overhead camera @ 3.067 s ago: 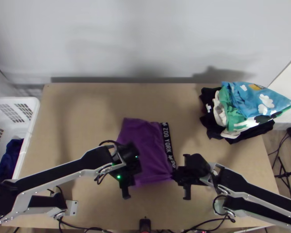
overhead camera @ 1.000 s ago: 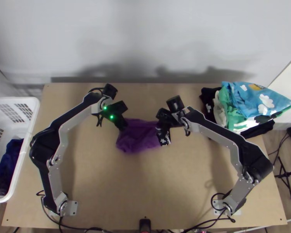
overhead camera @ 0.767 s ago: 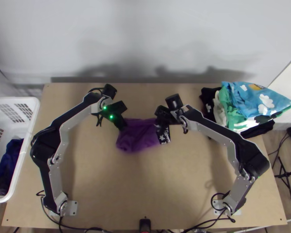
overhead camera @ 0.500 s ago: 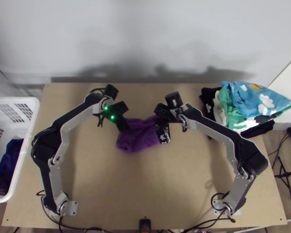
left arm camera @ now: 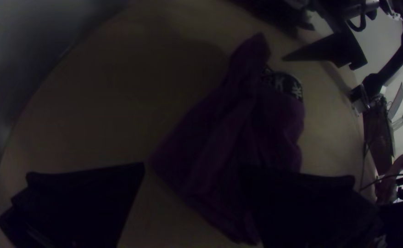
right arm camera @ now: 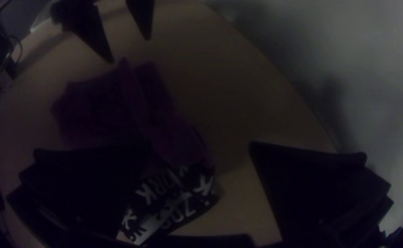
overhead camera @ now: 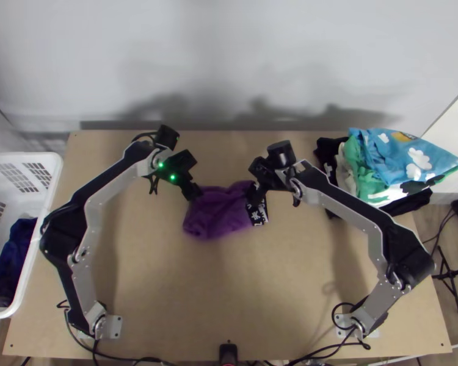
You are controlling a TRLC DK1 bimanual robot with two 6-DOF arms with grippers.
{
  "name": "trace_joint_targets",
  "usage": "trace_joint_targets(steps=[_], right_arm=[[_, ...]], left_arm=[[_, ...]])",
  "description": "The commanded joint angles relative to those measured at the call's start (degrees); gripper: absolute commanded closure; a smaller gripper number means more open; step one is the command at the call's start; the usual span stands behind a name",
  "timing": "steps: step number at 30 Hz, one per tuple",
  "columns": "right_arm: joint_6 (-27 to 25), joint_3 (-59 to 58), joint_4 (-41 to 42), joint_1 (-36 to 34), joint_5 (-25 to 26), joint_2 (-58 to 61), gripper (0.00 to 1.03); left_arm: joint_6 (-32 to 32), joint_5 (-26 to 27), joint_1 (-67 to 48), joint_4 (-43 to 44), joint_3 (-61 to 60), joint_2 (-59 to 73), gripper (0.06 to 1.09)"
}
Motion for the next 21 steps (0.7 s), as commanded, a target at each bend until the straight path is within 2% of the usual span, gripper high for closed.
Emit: trace_joint_targets(steps=[1,6,13,16,21], right_arm=[[1.46,-1.34,-3.82,-0.02,0.02,-2.96,0.04],[1.37,-6.09,-7.16,1.92,0.02,-8.06,0.04],[-3.02,-14.44,-10.24,3.32,1.78,-12.63,0.05],[-4.43,-16.64,-10.85,3.94,2.22,-13.33,0.05],[-7.15,-19.98,-9.80,6.66,6.35,-12.63,0.05]], left_arm=[[-0.03,-0.49,-2.67,-2.01,-2.28,-6.07,0.11],[2.26,-1.28,-8.56,-3.15,-8.70,-11.69,0.11],[7.71,-12.53,-18.23,1.51,-22.76,-18.46,0.11],[7.71,-12.97,-17.87,2.74,-23.73,-18.29,0.11],[6.74,-14.81,-17.52,6.87,-23.38,-16.79,0.11]])
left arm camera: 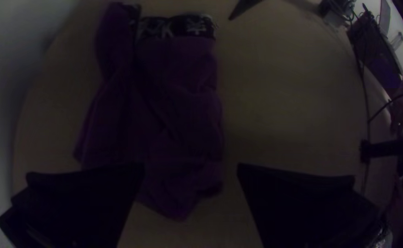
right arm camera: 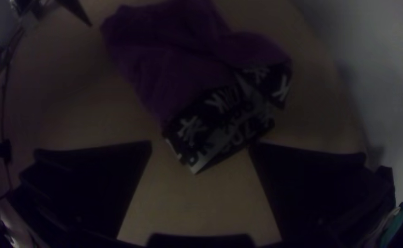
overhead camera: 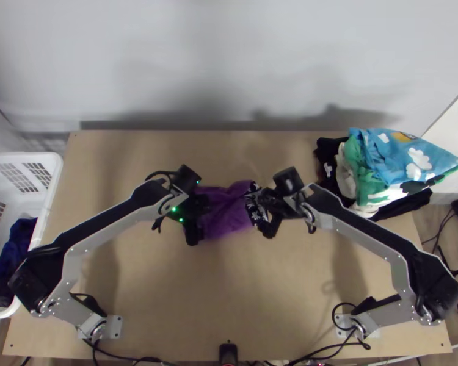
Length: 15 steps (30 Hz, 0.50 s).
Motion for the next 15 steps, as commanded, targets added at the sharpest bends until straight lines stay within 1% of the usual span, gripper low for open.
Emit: trace_joint_targets(steps=[1,6,8,11,15], right_arm=[[-3.15,-5.09,0.35,3.19,3.91,-0.08,0.05],[-3.15,-5.27,3.86,4.95,6.02,1.94,0.05],[-3.15,-5.18,5.09,5.30,6.72,2.47,0.06],[-3.15,-5.00,7.47,5.39,8.13,2.74,0.10],[-3.15,-4.30,9.05,4.77,8.74,3.17,0.10]], left_arm=[[0.01,-4.70,-1.76,5.03,-2.85,0.46,0.11],[-1.40,-6.72,-2.29,7.94,-3.20,2.30,0.11],[-1.66,-6.90,-2.55,8.02,-3.47,2.30,0.11],[-1.84,-6.99,-2.29,8.02,-3.64,2.04,0.11],[-1.84,-6.99,-1.24,8.02,-3.64,1.25,0.11]])
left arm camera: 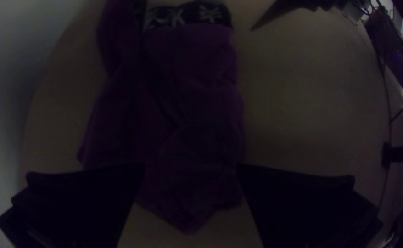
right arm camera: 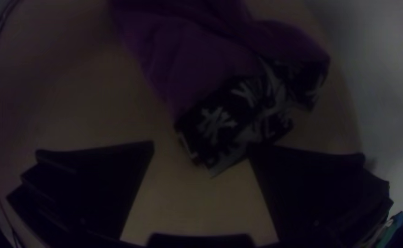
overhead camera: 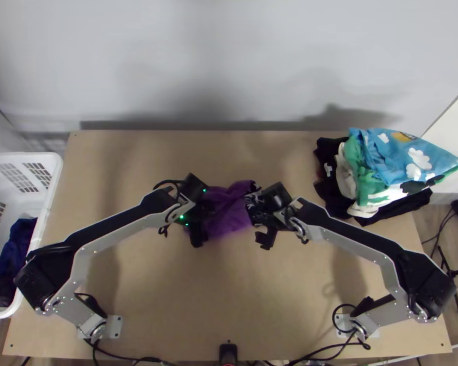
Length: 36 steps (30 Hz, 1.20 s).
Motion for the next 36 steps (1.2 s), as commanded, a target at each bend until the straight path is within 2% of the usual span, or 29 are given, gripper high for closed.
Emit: trace_joint_targets(steps=[1,3,7,10,14,17,21,26,36], right_arm=[[-0.16,0.42,3.52,-0.06,2.05,1.36,0.10],[-0.16,0.42,4.05,-0.32,2.58,2.68,0.16],[-0.25,0.60,5.36,-0.67,2.67,4.35,0.18],[-0.25,0.60,6.24,-0.59,2.67,5.14,0.38],[-0.42,0.42,6.95,-0.41,2.67,5.23,0.76],[-2.01,-0.19,6.24,-0.06,2.58,3.91,0.90],[-3.15,-2.04,4.05,0.03,2.49,-0.13,1.00],[-2.97,-4.24,-1.40,0.21,1.88,-6.90,1.00],[-3.24,-10.04,-1.75,-0.85,1.09,-8.22,1.00]], left_arm=[[-0.31,-0.54,0.80,0.66,-0.52,-0.59,0.11],[-0.40,-0.54,1.06,0.66,-0.69,-0.68,0.11],[-0.31,-0.71,1.06,1.89,-2.10,-0.50,0.11],[-0.31,-0.63,0.97,1.89,-2.28,-0.41,0.11],[-0.22,-0.71,1.15,2.15,-2.28,-0.59,0.11],[0.13,-0.71,1.76,2.15,-2.19,-0.41,0.11],[0.48,-0.71,2.38,2.15,-2.01,-0.32,0.11],[0.48,-0.71,2.47,2.42,-1.66,-0.06,0.11],[0.48,-0.63,1.32,2.59,-0.43,0.82,0.11]])
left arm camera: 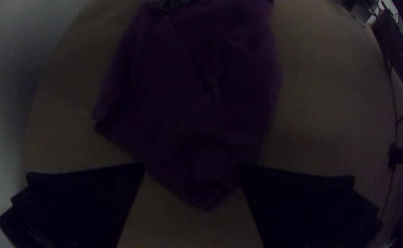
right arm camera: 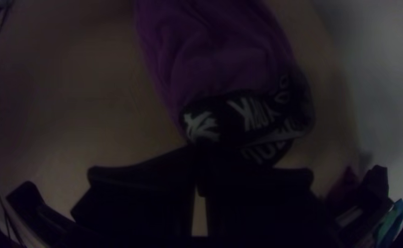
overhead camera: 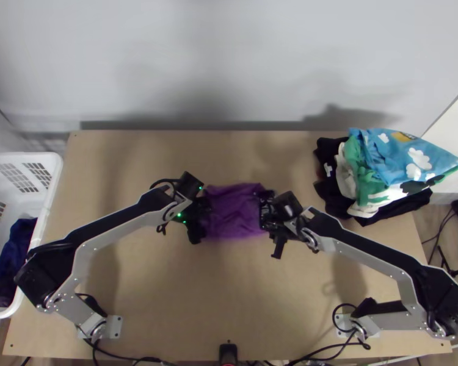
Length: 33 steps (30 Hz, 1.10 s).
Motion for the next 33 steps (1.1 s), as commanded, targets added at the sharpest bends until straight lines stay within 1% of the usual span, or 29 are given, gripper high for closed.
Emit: trace_joint_targets(steps=[1,6,11,17,27,33], right_arm=[[-0.84,-2.74,-0.86,-1.11,-0.16,-0.67,1.00],[-3.12,-4.14,-1.30,-3.40,-0.16,-2.96,1.00],[-2.68,-0.98,-1.91,-3.75,-0.16,-7.00,1.00],[-1.19,4.73,-2.88,0.82,-0.25,-5.68,1.00],[-0.40,16.25,-2.62,10.22,-0.25,3.81,1.00],[-1.10,19.94,-2.09,12.07,-0.16,7.67,1.00]], left_arm=[[0.07,-0.04,-0.09,-0.25,1.34,0.18,0.11],[0.07,0.23,4.12,-1.83,3.28,-2.37,0.11],[-1.43,0.75,6.76,-2.10,3.45,-4.39,0.11],[-4.50,2.86,8.78,-2.71,2.31,-7.29,0.11],[-7.23,4.09,11.16,-2.71,1.17,-10.19,0.11],[-7.58,4.18,12.03,-2.54,0.81,-10.98,0.11]])
